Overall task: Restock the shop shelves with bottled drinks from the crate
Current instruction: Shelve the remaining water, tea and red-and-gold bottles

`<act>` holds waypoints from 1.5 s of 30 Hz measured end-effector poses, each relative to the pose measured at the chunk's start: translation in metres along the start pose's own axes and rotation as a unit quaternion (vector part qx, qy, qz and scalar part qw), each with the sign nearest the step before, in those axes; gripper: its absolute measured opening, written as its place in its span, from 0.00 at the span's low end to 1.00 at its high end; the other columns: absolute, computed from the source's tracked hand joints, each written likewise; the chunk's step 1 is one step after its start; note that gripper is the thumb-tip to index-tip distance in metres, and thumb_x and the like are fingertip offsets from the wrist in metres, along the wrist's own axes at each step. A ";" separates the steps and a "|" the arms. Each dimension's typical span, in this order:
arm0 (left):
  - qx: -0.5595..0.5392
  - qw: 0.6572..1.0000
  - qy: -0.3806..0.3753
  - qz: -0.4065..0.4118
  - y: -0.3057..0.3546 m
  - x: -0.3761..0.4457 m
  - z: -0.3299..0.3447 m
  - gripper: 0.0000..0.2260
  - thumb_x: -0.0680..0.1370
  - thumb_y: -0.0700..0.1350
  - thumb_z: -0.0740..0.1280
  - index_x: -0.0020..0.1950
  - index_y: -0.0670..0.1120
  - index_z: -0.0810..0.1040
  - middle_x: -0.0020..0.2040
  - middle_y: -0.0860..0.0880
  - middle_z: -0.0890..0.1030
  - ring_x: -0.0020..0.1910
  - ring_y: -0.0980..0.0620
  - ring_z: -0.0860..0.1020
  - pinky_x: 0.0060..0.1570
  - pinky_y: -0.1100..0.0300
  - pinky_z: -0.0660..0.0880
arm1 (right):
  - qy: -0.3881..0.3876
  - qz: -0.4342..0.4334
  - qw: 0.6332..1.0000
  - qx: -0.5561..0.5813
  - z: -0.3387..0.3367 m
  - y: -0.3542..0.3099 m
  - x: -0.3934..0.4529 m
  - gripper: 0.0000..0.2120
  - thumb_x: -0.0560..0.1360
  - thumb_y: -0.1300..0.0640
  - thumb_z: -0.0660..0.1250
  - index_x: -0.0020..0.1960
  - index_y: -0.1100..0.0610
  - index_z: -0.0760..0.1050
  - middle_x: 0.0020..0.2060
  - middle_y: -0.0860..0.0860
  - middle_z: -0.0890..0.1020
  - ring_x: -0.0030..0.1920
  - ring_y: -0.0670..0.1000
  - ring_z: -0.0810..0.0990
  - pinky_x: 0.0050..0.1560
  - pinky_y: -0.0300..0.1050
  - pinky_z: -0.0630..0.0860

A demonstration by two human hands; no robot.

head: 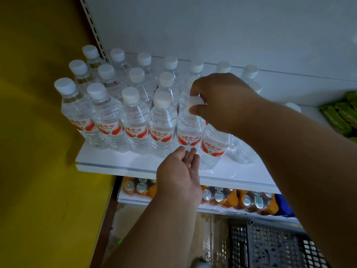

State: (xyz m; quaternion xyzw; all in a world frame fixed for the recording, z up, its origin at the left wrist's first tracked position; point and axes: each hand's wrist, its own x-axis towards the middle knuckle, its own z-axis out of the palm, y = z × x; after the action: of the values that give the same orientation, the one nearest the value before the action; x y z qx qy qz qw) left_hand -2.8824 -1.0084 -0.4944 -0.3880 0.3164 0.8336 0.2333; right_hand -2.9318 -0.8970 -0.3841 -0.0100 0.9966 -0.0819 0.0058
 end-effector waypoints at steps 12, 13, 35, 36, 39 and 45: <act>0.009 1.000 0.007 0.008 -0.001 -0.003 -0.001 0.05 0.81 0.39 0.68 0.56 0.39 0.76 0.52 0.40 0.84 0.49 0.46 0.86 0.51 0.52 0.83 | 0.022 -0.007 1.000 -0.006 0.000 0.001 -0.004 0.16 0.80 0.49 0.66 0.64 0.56 0.76 0.55 0.53 0.80 0.50 0.51 0.74 0.50 0.42 0.68; 0.015 1.000 0.010 0.006 -0.003 -0.003 -0.001 0.03 0.81 0.39 0.68 0.54 0.40 0.76 0.52 0.40 0.84 0.50 0.46 0.86 0.52 0.52 0.83 | 0.028 0.001 1.000 0.001 -0.002 0.004 -0.007 0.17 0.80 0.48 0.67 0.65 0.55 0.76 0.55 0.52 0.80 0.50 0.51 0.75 0.50 0.42 0.68; 0.007 0.998 -0.011 -0.067 -0.045 -0.005 0.018 0.09 0.84 0.39 0.63 0.61 0.36 0.73 0.53 0.39 0.81 0.54 0.43 0.81 0.59 0.49 0.78 | -0.023 0.047 0.999 -0.003 -0.006 0.041 -0.027 0.16 0.77 0.47 0.71 0.58 0.57 0.78 0.45 0.50 0.76 0.45 0.51 0.74 0.46 0.42 0.66; 0.001 0.998 -0.010 -0.066 -0.046 -0.005 0.019 0.08 0.84 0.39 0.63 0.60 0.37 0.73 0.53 0.39 0.81 0.50 0.45 0.82 0.57 0.50 0.78 | -0.023 0.047 0.999 0.002 -0.006 0.041 -0.027 0.17 0.77 0.46 0.71 0.59 0.57 0.78 0.46 0.50 0.76 0.45 0.51 0.74 0.46 0.42 0.66; -0.015 0.998 -0.009 -0.062 -0.045 -0.003 0.021 0.06 0.84 0.41 0.64 0.56 0.39 0.74 0.53 0.40 0.82 0.47 0.47 0.82 0.56 0.50 0.78 | -0.020 0.039 0.999 0.004 -0.006 0.042 -0.024 0.16 0.77 0.46 0.70 0.58 0.57 0.78 0.45 0.49 0.74 0.46 0.50 0.72 0.47 0.41 0.64; -0.005 0.999 -0.007 -0.042 -0.046 -0.002 0.025 0.05 0.83 0.40 0.65 0.56 0.39 0.75 0.54 0.41 0.82 0.50 0.46 0.82 0.61 0.49 0.77 | -0.009 0.038 0.999 0.001 -0.006 0.044 -0.021 0.14 0.77 0.46 0.70 0.54 0.56 0.75 0.43 0.49 0.72 0.46 0.51 0.71 0.47 0.41 0.63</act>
State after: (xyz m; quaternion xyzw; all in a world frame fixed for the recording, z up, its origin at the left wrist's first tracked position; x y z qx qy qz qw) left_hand -2.8650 -0.9593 -0.4962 -0.3965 0.2943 0.8270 0.2688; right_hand -2.9118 -0.8527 -0.3854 0.0271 0.9960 -0.0827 0.0183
